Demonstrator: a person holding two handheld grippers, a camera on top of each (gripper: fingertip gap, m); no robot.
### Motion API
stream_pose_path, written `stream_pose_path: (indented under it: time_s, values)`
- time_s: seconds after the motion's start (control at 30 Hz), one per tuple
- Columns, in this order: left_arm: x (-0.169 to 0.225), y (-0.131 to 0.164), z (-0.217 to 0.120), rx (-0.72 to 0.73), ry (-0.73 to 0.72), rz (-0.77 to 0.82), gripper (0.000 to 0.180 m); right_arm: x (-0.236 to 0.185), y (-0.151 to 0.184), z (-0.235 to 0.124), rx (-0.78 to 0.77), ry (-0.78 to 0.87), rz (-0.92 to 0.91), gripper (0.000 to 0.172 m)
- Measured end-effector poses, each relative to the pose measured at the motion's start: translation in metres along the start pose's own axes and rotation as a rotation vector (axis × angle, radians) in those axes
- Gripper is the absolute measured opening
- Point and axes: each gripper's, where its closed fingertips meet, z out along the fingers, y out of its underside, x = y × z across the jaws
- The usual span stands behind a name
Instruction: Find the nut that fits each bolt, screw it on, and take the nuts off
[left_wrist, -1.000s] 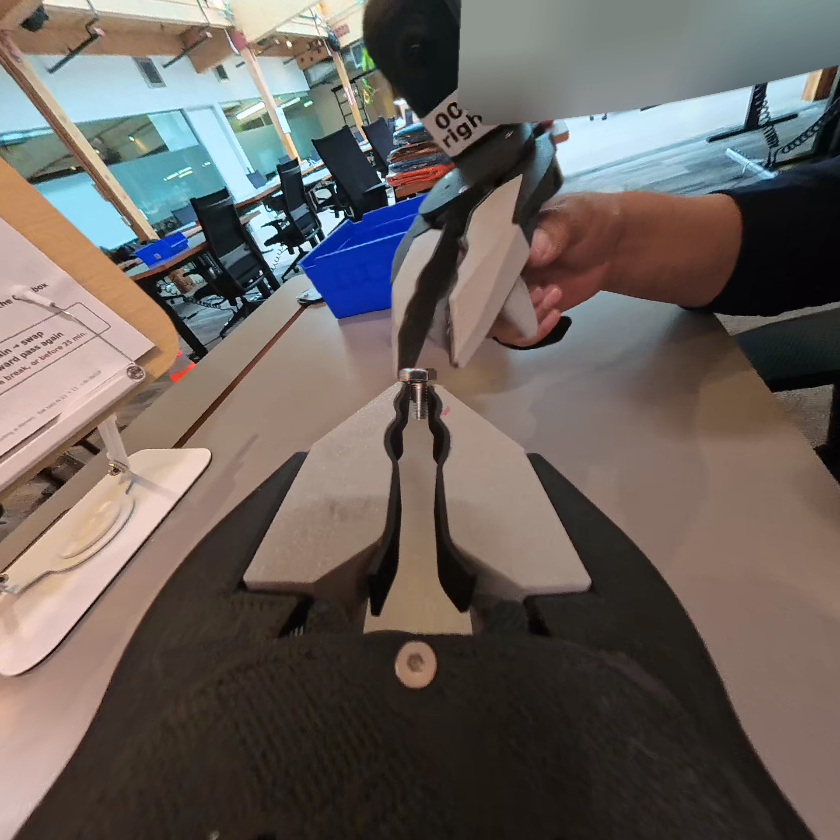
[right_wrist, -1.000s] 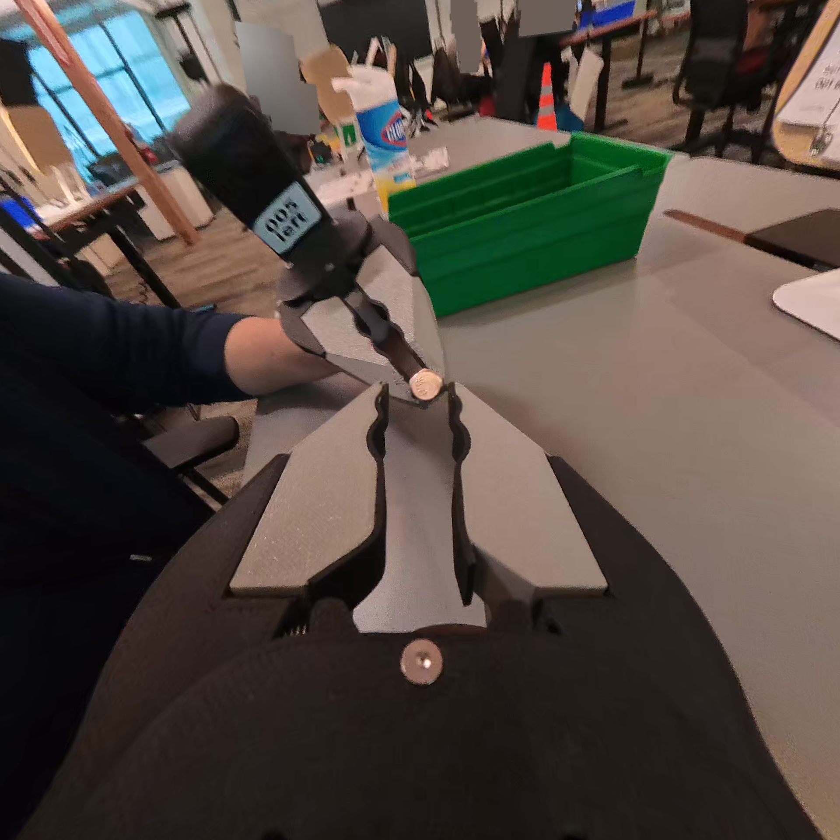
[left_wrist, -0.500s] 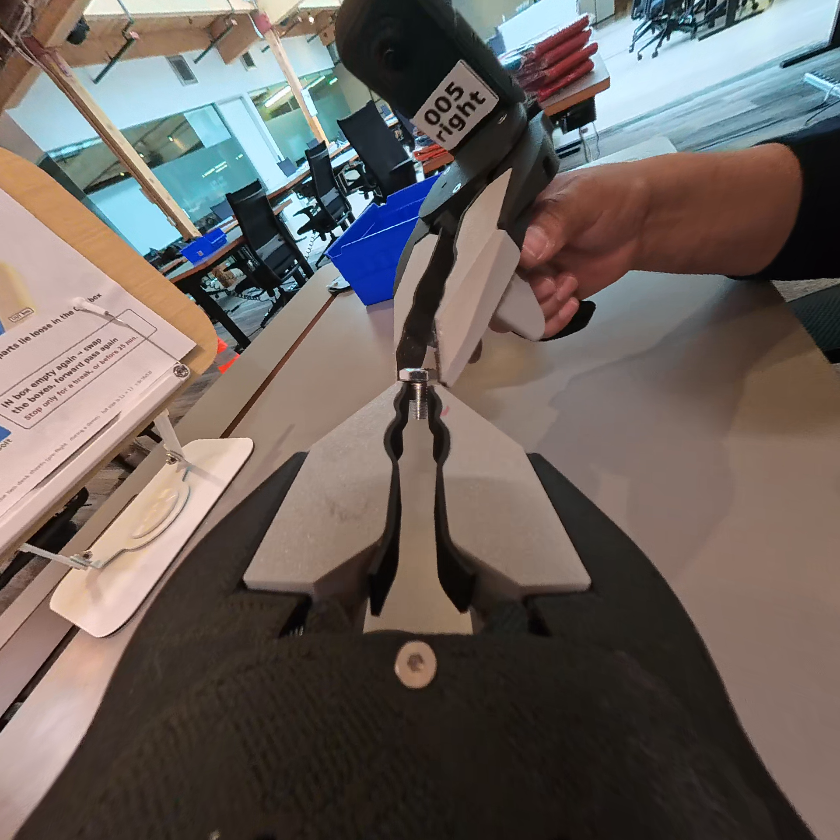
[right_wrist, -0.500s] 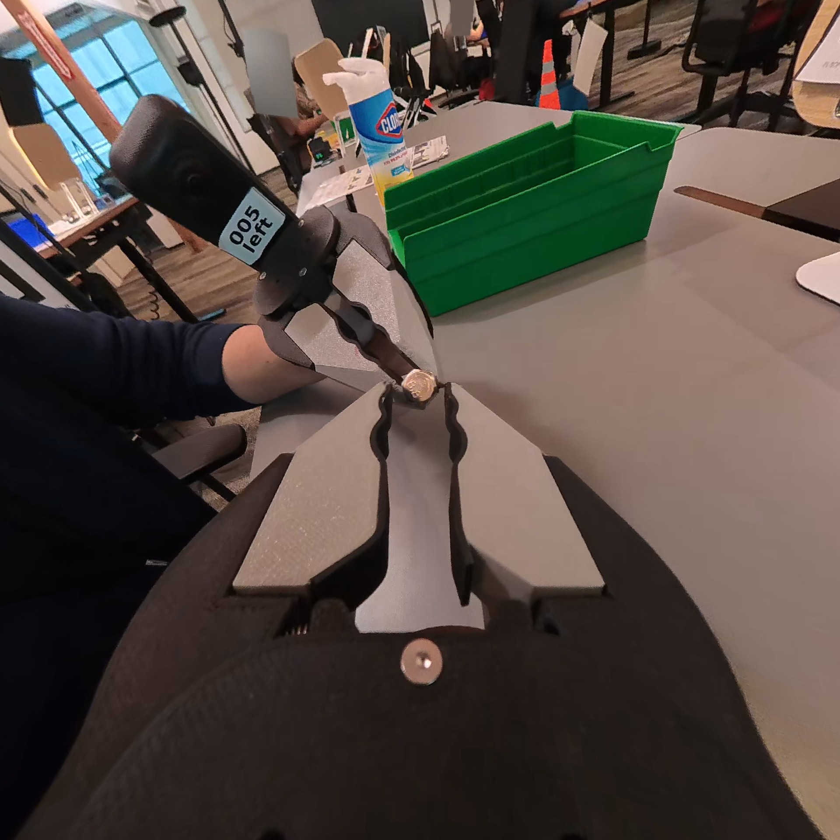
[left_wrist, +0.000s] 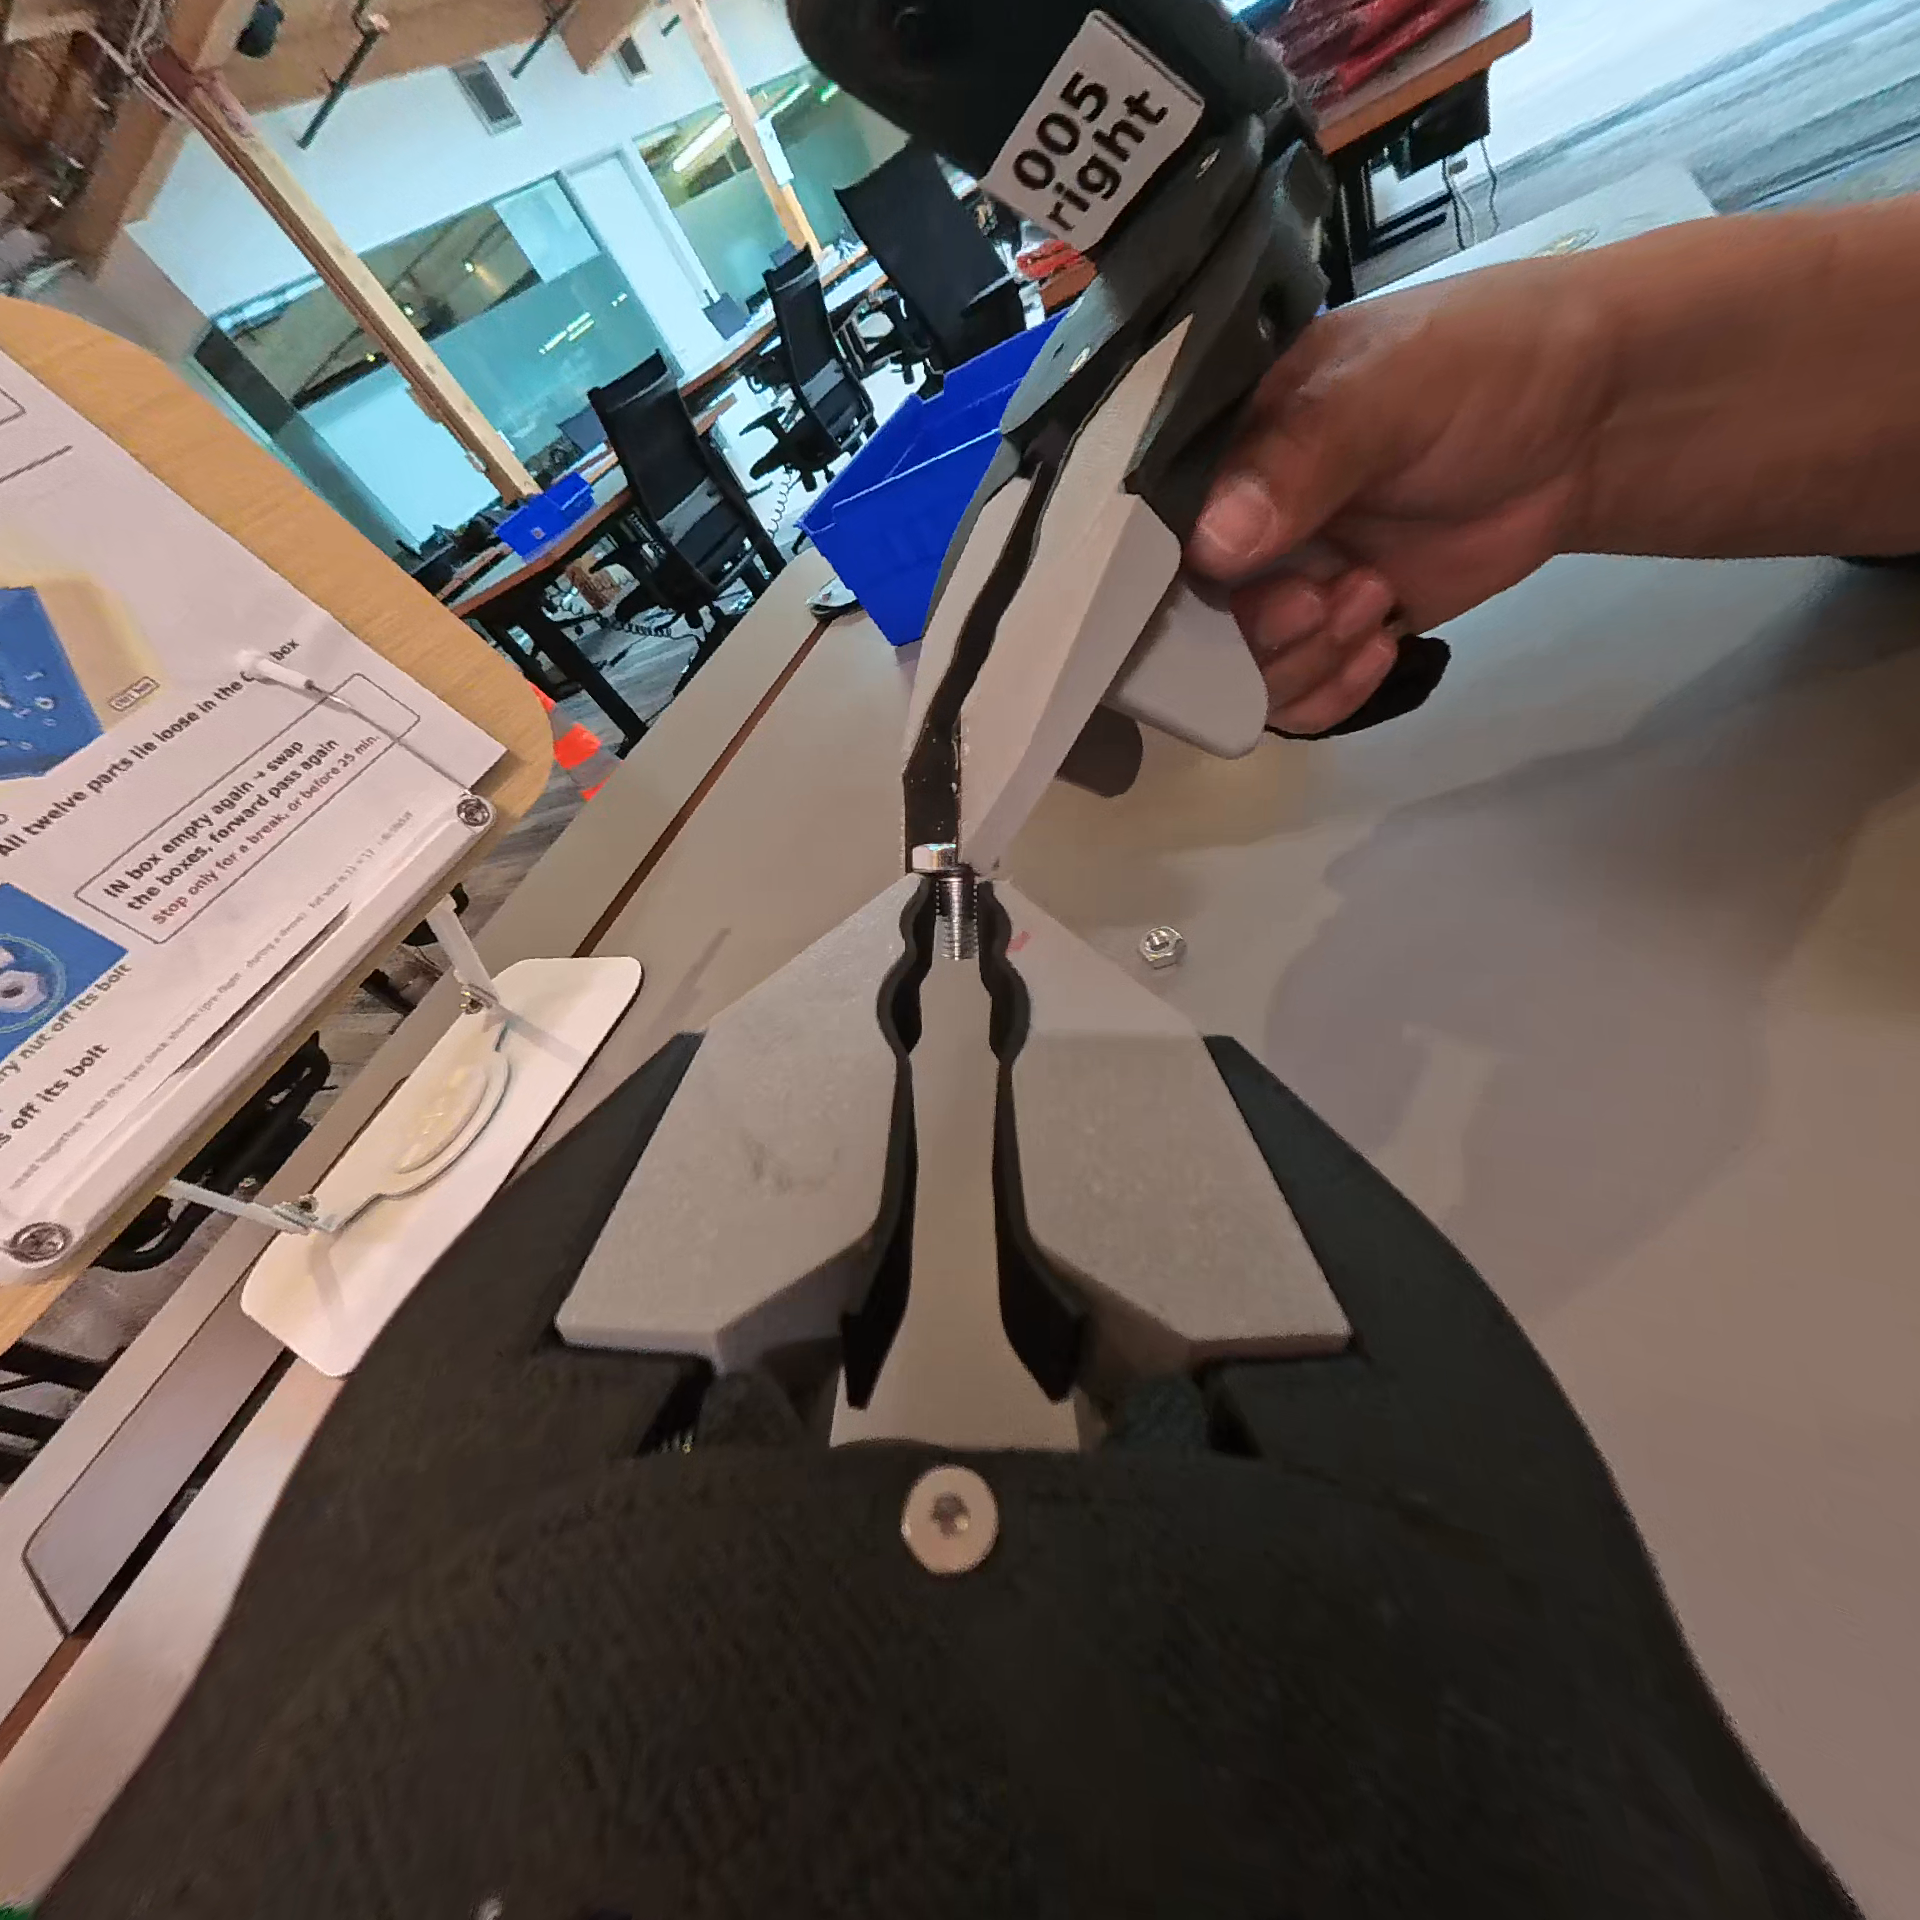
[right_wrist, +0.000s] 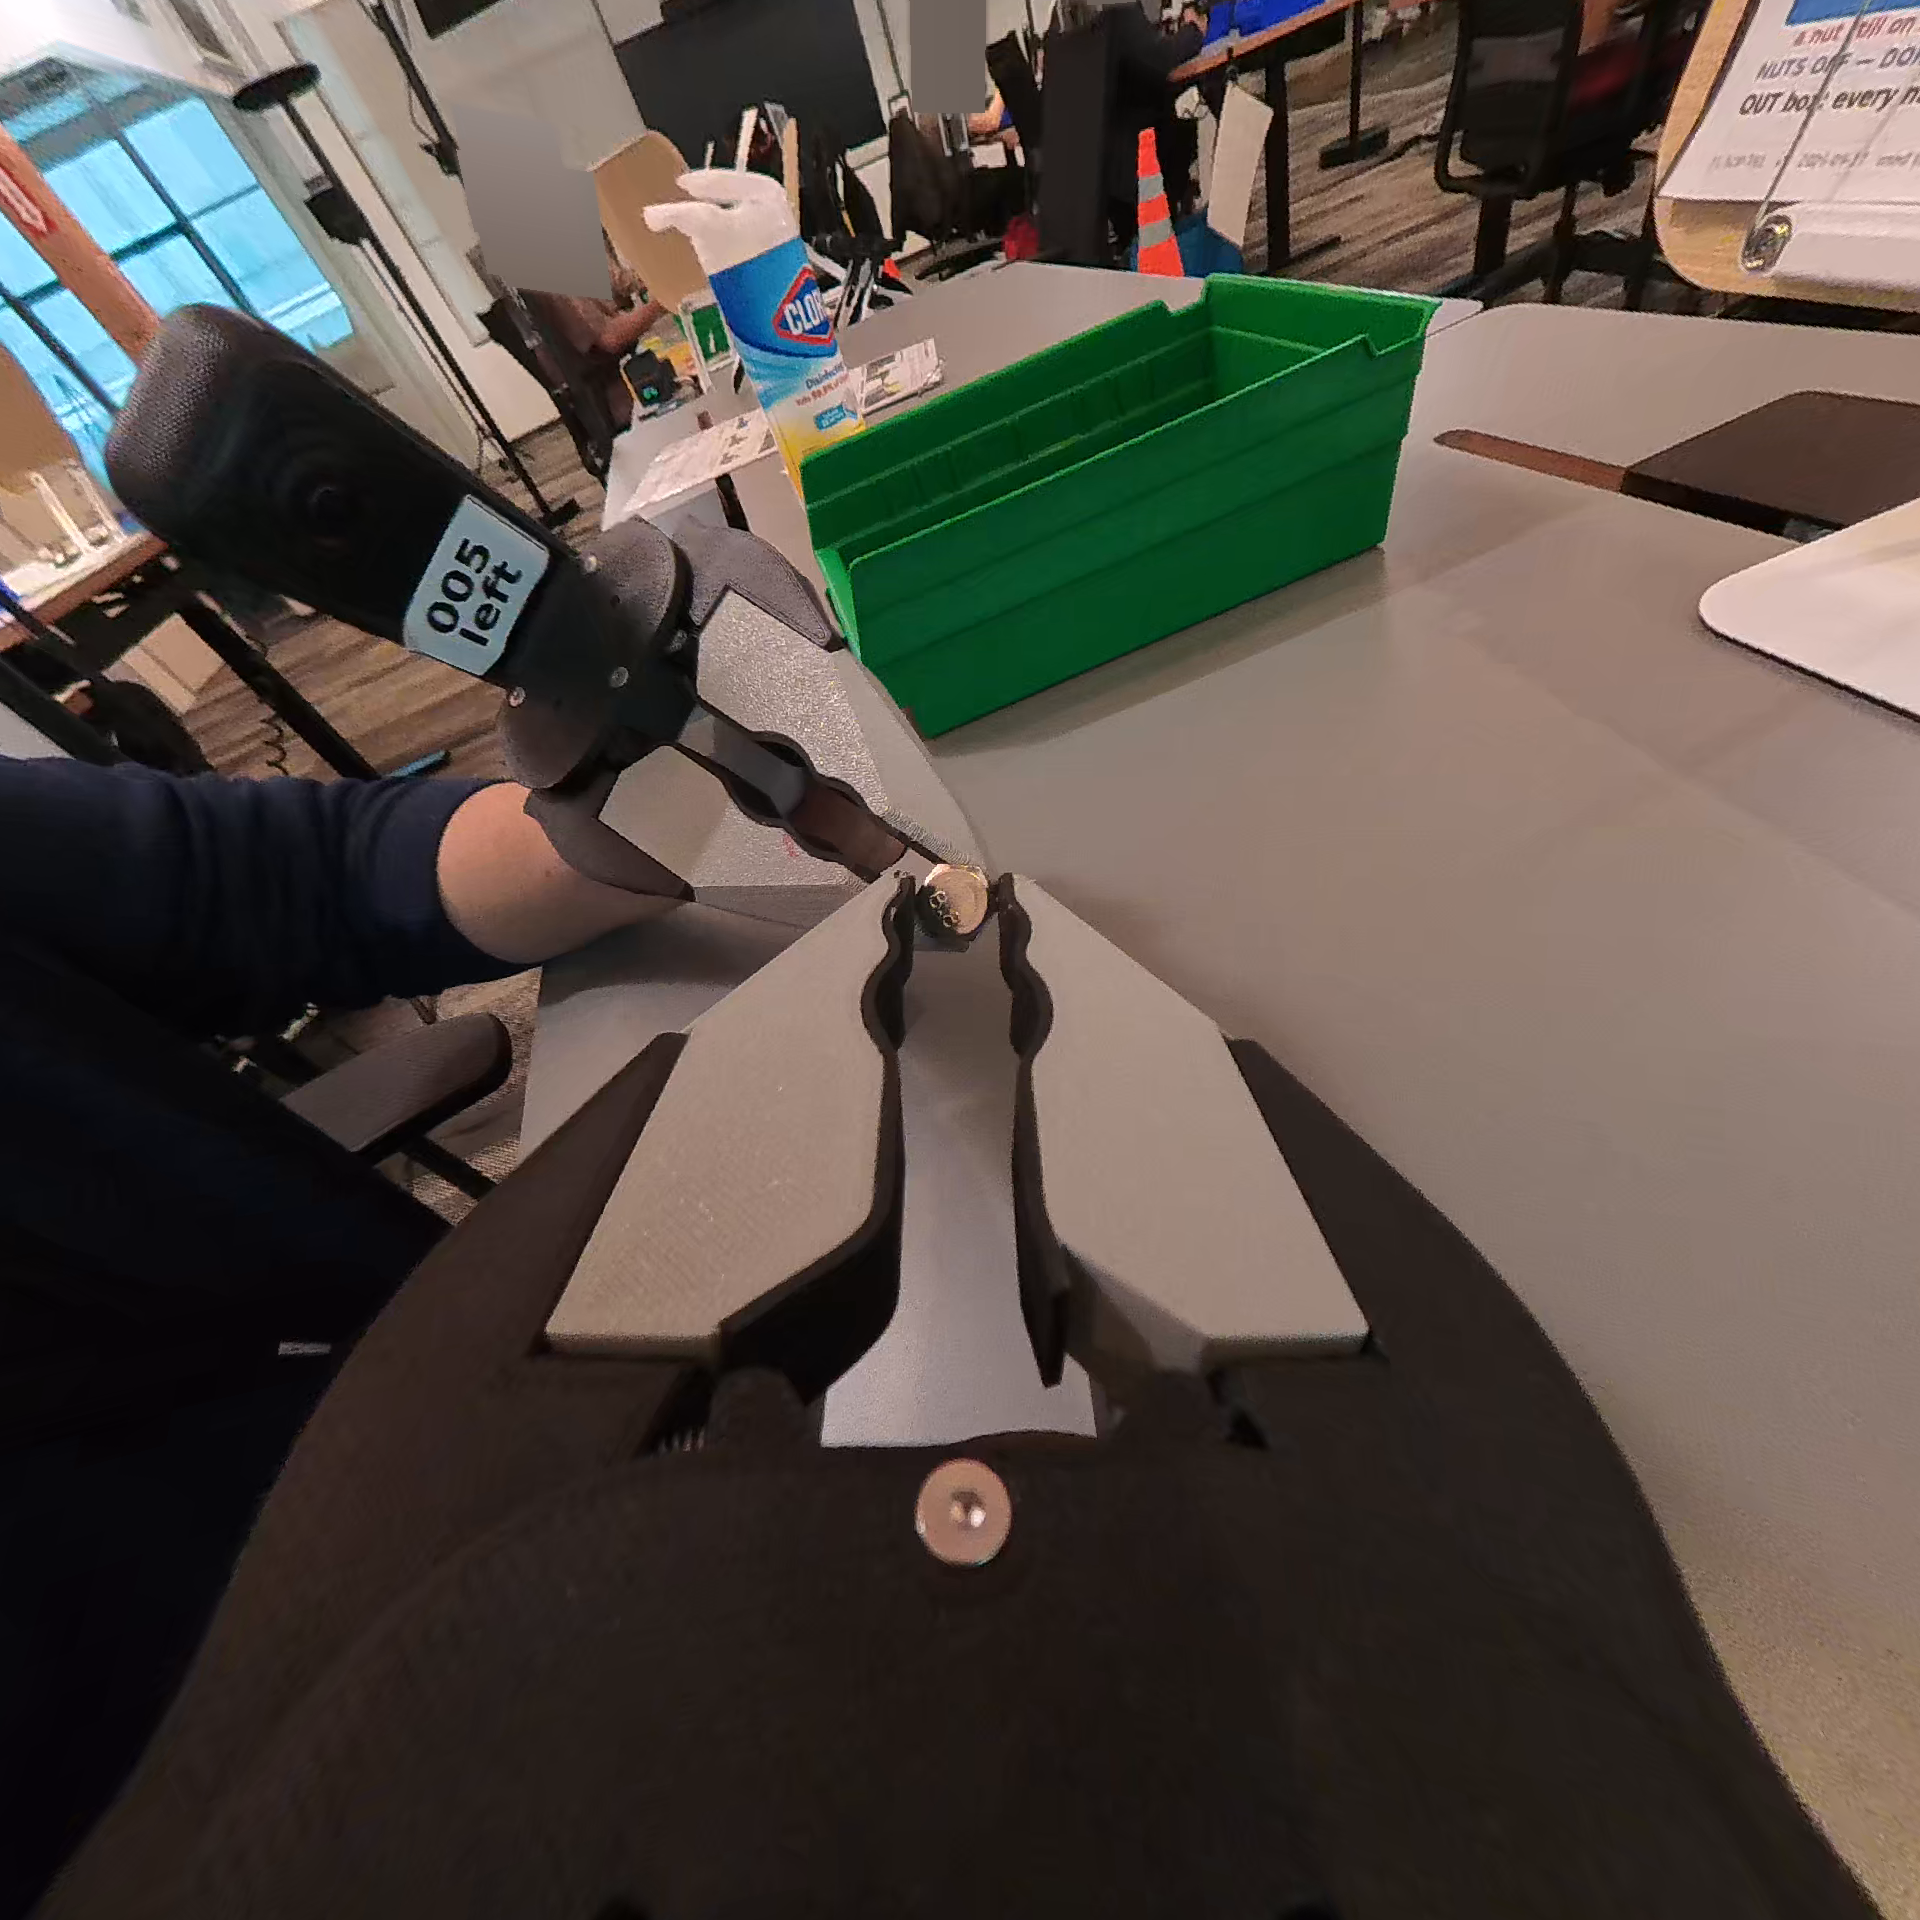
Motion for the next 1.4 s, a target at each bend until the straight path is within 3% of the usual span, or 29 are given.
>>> stream_pose_path:
  time_s: [0.13,0.43,0.53,0.67,0.73,0.83,1.0,1.17,1.4]
  values:
    - [-0.002,0.005,0.003,-0.008,-0.017,-0.035,0.006,0.005,0.002,0.002,-0.049,0.06,-0.039,0.012]
    - [-0.004,0.012,0.008,-0.048,-0.025,-0.104,0.014,0.004,0.002,0.008,-0.415,0.225,-0.272,0.012]
    - [-0.008,0.011,0.004,-0.053,-0.029,-0.114,0.006,0.002,-0.005,0.012,-0.457,0.255,-0.338,0.011]
    - [-0.007,-0.016,-0.008,0.096,0.039,-0.239,0.005,-0.017,-0.024,0.006,-0.308,0.188,-0.325,0.015]
    - [-0.003,-0.029,-0.013,0.17,0.084,-0.266,0.005,-0.021,-0.031,-0.005,-0.184,0.147,-0.252,0.03]
    - [-0.004,-0.03,-0.015,0.189,0.095,-0.281,0.006,-0.017,-0.025,-0.02,-0.018,0.05,-0.101,0.01]
    - [0.006,-0.048,-0.026,0.368,0.232,-0.352,0.006,-0.007,-0.011,-0.028,0.127,-0.082,0.031,0.014]
    - [0.007,-0.063,-0.038,0.534,0.317,-0.421,0.006,-0.034,-0.012,-0.024,0.199,-0.318,0.16,0.008]
    - [0.019,-0.07,-0.043,0.618,0.346,-0.327,0.005,-0.065,-0.024,-0.024,0.316,-0.647,0.416,0.005]
